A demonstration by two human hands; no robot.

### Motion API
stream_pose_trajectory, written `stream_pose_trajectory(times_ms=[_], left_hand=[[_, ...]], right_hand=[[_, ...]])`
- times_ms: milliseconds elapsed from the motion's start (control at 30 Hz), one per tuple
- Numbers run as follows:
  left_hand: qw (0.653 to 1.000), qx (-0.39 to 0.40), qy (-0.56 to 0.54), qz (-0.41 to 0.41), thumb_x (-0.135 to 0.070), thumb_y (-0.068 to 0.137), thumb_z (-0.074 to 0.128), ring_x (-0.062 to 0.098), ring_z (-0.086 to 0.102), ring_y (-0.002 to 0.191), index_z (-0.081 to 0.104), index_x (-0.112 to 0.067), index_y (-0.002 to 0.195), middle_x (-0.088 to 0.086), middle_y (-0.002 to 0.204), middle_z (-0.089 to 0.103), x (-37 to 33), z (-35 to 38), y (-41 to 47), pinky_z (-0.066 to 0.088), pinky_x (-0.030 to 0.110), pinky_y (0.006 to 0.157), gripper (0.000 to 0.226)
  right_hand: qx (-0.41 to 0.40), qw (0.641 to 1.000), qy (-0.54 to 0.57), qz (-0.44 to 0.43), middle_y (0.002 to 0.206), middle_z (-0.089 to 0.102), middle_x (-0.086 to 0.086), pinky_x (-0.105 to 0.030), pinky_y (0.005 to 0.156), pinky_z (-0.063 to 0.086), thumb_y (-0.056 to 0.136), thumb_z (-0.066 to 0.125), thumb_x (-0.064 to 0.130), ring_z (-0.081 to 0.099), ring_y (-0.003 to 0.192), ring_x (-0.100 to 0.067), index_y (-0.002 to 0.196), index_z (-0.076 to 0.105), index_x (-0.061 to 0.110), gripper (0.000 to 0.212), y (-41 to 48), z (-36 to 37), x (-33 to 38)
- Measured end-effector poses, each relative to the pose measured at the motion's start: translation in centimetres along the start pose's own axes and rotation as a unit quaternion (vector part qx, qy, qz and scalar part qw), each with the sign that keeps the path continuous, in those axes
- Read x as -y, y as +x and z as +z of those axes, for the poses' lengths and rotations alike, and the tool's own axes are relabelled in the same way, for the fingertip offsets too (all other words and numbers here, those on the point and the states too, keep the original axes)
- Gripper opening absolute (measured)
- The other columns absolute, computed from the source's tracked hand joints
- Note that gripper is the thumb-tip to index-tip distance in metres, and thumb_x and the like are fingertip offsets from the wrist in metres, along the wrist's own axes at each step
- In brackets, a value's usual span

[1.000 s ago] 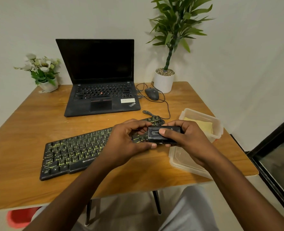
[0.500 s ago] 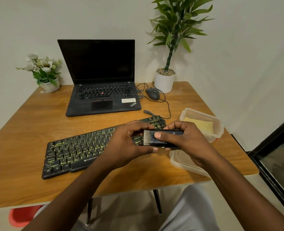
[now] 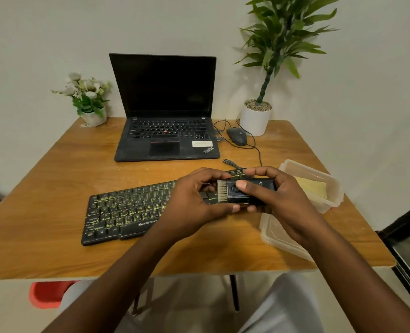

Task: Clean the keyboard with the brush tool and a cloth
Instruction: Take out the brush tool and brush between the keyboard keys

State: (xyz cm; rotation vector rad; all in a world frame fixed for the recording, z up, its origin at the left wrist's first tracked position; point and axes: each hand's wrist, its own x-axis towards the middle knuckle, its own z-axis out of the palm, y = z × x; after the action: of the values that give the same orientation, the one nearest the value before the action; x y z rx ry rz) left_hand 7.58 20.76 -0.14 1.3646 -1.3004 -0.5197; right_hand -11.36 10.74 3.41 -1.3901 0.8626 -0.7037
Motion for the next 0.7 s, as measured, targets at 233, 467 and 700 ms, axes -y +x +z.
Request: stream_pose_trajectory(times_ms=[233, 467, 700], left_hand=[[0.996, -0.087, 0.003, -0.033, -0.022, 0.073, 0.098, 0.014, 0.070, 0.107, 0.068, -0.022, 0.124, -0.009, 0.119, 0.071, 0.6, -2.6, -2.6, 0.061, 0.037, 0.092, 0.059], [0.983, -0.166, 0.071, -0.041, -0.026, 0.074, 0.096, 0.015, 0.067, 0.112, 0.065, -0.018, 0.135, -0.010, 0.118, 0.069, 3.3, -9.3, -7.4, 0.059, 0.029, 0.093, 0.068], [0.940, -0.287, 0.169, -0.078, -0.031, 0.082, 0.086, 0.007, 0.070, 0.105, 0.071, -0.024, 0.120, -0.009, 0.115, 0.072, 7.4, -16.7, -12.4, 0.060, 0.031, 0.092, 0.042]], right_hand=[[0.058, 0.989, 0.134, 0.039, 0.122, 0.078, -0.017, -0.021, 0.065, 0.064, 0.076, 0.085, 0.009, 0.079, 0.095, -0.021, 0.129, 0.066, 0.003, 0.057, 0.7, 4.0, -0.2], [0.103, 0.987, 0.116, 0.039, 0.118, 0.080, -0.013, -0.031, 0.073, 0.067, 0.081, 0.080, 0.005, 0.081, 0.101, -0.027, 0.124, 0.066, 0.009, 0.046, 2.3, 9.8, 0.5], [0.116, 0.991, 0.057, 0.044, 0.102, 0.083, -0.011, -0.025, 0.062, 0.059, 0.087, 0.081, 0.003, 0.074, 0.081, -0.021, 0.113, 0.067, 0.014, 0.031, 4.1, 14.4, 0.1]])
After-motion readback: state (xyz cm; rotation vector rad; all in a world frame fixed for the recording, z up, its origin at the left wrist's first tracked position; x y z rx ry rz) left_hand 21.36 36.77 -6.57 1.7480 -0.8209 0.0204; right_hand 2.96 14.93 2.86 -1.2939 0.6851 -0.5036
